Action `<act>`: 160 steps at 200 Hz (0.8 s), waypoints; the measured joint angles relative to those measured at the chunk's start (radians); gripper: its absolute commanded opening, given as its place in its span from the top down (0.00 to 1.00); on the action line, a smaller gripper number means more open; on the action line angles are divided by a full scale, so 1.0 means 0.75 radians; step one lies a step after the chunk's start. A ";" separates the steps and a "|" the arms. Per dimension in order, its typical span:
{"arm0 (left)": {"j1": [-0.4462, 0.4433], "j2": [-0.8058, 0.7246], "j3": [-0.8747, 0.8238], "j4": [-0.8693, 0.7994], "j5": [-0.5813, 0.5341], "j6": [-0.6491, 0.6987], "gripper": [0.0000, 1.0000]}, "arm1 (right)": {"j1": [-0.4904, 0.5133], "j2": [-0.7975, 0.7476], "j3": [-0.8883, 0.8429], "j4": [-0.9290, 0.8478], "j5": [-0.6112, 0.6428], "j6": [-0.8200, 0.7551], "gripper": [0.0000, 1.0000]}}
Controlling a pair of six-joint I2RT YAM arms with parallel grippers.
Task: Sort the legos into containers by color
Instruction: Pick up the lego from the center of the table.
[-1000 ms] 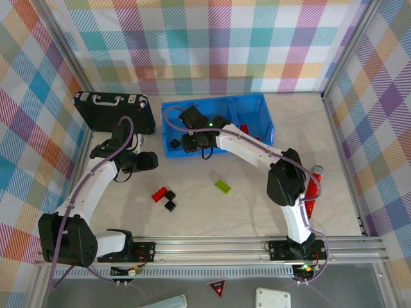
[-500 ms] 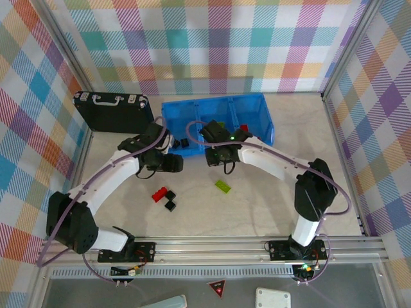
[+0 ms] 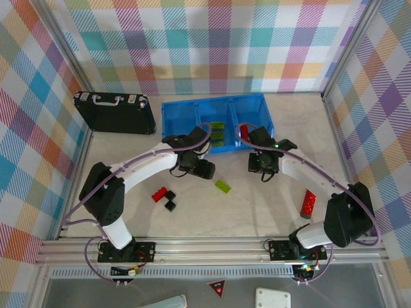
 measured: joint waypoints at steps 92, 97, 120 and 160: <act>-0.228 0.390 0.358 -0.145 -0.050 0.041 0.15 | -0.218 -0.234 -0.198 -0.019 -0.022 -0.046 0.56; -0.234 0.405 0.372 -0.154 -0.051 0.045 0.14 | -0.220 -0.239 -0.199 -0.021 -0.021 -0.048 0.56; -0.257 0.463 0.430 -0.196 -0.060 0.056 0.14 | -0.233 -0.266 -0.209 -0.025 -0.022 -0.053 0.56; -0.280 0.541 0.503 -0.250 -0.063 0.076 0.14 | -0.234 -0.274 -0.213 -0.031 -0.026 -0.056 0.55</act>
